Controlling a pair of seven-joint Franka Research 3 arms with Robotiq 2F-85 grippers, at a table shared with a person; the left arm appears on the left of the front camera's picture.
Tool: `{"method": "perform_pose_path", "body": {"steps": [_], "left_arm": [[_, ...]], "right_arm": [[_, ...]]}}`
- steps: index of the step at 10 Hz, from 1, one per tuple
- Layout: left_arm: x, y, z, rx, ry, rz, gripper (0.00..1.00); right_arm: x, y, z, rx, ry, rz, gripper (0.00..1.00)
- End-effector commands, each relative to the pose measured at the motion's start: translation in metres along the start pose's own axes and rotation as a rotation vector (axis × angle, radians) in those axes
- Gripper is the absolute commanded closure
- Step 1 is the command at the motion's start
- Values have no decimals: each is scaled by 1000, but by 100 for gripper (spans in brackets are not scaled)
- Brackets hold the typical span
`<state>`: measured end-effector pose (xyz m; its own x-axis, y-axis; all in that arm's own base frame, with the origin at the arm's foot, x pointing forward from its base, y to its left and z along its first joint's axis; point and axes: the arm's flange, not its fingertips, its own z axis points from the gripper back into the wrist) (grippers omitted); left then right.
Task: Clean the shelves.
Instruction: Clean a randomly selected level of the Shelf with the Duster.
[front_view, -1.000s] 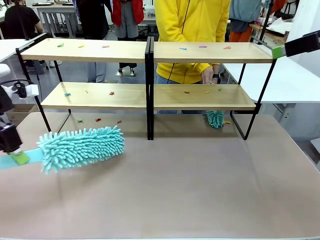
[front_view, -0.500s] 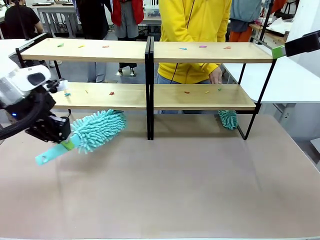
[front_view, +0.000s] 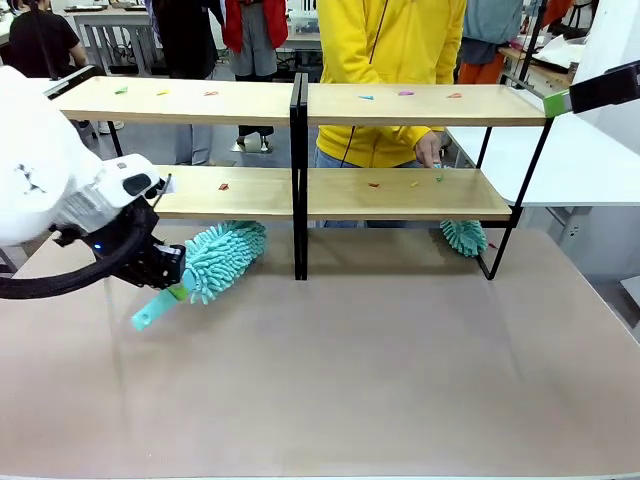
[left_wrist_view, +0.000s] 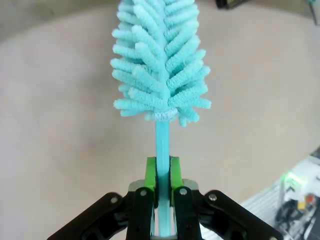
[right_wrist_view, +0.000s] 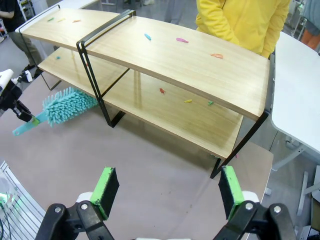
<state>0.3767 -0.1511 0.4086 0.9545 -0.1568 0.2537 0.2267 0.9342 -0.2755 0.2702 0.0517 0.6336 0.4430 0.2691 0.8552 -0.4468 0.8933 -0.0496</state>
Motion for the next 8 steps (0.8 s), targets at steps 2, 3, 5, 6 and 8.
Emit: {"method": "perform_pose_path", "body": {"steps": [2,3,5,6,8], "left_arm": [[24,-22,-39,70,-39,42,88],[28,-26,-44,88,-63,38,88],[32,-26,-47,124,-83,69,88],[32,-25,-48,152,-65,112,88],[30,-15,-44,203,-16,211,88]], "right_arm": [[0,0,0,0,3,-1,0],[0,0,0,0,3,-1,0],[0,0,0,0,3,-1,0],[0,0,0,0,3,-1,0],[0,0,0,0,3,-1,0]]}}
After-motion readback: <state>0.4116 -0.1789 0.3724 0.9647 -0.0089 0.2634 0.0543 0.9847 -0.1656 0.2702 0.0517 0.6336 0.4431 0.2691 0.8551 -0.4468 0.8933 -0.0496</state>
